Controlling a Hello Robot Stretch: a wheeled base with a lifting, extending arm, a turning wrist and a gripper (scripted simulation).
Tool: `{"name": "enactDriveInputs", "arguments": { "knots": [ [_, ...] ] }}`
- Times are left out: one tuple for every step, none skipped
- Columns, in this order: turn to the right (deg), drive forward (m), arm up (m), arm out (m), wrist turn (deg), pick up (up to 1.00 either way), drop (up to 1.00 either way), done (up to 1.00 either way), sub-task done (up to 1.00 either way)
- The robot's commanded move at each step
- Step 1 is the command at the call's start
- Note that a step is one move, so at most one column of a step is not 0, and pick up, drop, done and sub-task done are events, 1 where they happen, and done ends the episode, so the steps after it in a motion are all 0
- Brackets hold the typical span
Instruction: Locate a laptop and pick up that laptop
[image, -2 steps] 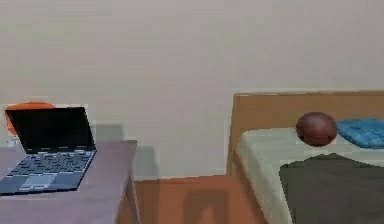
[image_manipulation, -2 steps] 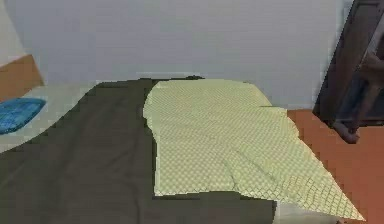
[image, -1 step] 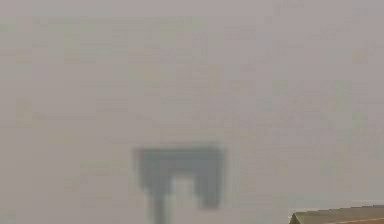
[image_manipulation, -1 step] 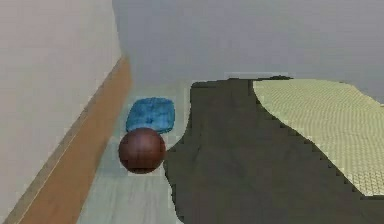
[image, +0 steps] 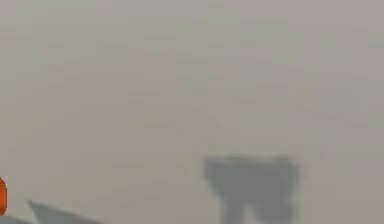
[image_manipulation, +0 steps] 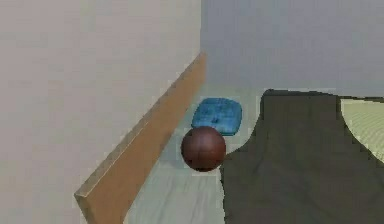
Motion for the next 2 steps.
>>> {"name": "enactDriveInputs", "arguments": {
  "knots": [
    [0.0,0.05,0.00,0.00,0.0,0.00,0.00,0.00,0.00],
    [-45.0,0.00,0.00,0.00,0.0,0.00,0.00,0.00,0.00]
  ]
}}
